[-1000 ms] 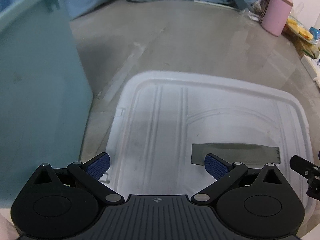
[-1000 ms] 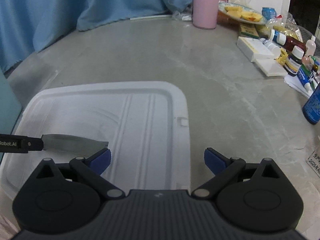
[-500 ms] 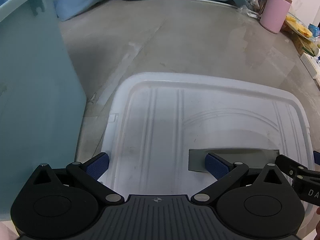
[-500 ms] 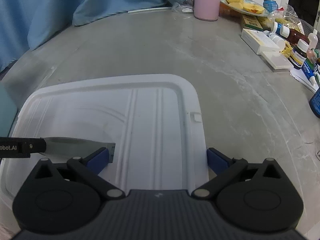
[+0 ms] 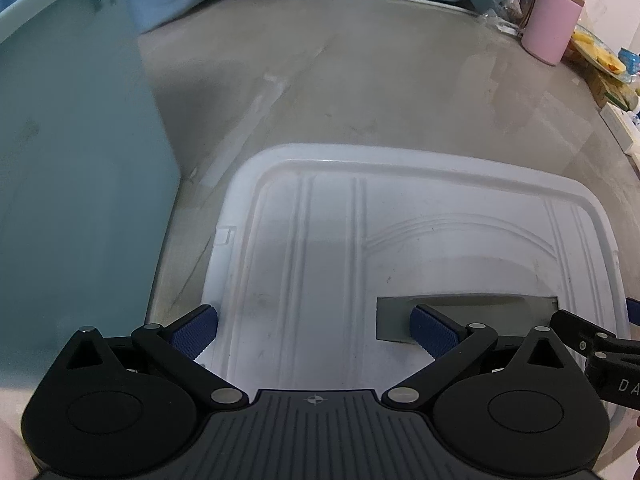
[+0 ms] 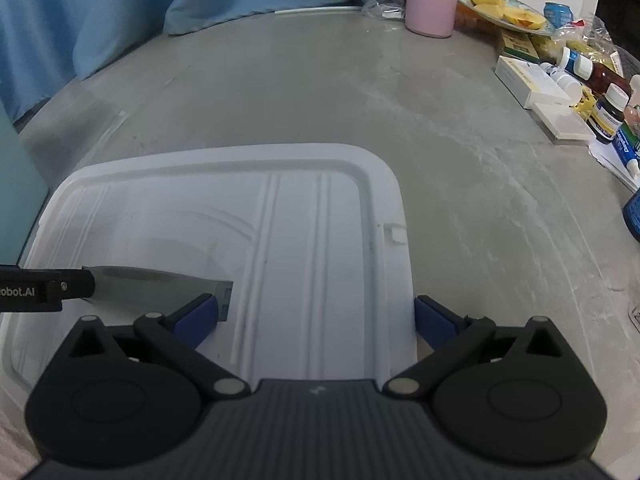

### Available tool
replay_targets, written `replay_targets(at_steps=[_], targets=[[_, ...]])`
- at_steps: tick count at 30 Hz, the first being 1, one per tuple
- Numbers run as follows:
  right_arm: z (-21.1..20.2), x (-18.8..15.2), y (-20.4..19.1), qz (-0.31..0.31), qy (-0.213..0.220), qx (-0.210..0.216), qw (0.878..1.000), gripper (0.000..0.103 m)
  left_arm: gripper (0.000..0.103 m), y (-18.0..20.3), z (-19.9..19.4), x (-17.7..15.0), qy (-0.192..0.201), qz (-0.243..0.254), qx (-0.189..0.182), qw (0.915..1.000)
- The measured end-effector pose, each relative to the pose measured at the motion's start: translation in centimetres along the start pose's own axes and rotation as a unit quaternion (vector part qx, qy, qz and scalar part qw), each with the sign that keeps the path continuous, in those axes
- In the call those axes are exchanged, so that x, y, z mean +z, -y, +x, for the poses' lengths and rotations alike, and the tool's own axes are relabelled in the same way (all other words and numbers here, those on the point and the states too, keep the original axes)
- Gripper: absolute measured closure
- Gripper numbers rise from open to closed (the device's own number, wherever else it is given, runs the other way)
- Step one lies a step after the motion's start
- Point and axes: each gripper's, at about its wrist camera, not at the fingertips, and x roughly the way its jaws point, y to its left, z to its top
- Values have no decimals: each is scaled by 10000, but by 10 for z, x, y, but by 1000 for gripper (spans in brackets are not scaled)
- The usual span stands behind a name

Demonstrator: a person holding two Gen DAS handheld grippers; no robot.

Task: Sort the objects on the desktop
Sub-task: 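Close the left gripper on the grey handle of the lid, then lift the white lid by its handle with the left gripper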

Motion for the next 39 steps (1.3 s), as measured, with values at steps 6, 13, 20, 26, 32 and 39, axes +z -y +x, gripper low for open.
replay_targets(at_steps=[6, 13, 20, 26, 32, 39], targets=[[-15, -22, -1, -67, -60, 58, 9999, 0, 0, 1, -15, -27, -69, -65, 39, 9999], [-33, -50, -3, -110, -131, 108, 9998, 0, 0, -7, -36, -66, -96, -141, 81, 9998], [-45, -66, -11, -87, -231, 108, 9996, 0, 0, -18, -48, -90, -151, -169, 89, 9997], [-53, -76, -18, -14, -236, 61, 9997, 0, 0, -21, -52, -96, -169, -118, 66, 9998], [-55, -79, -21, 12, -282, 48, 9996, 0, 0, -22, -54, -99, -181, -107, 65, 9998], [-58, -80, -24, 76, -429, 41, 9990, 0, 0, -22, -57, -102, -218, -52, 42, 9997]])
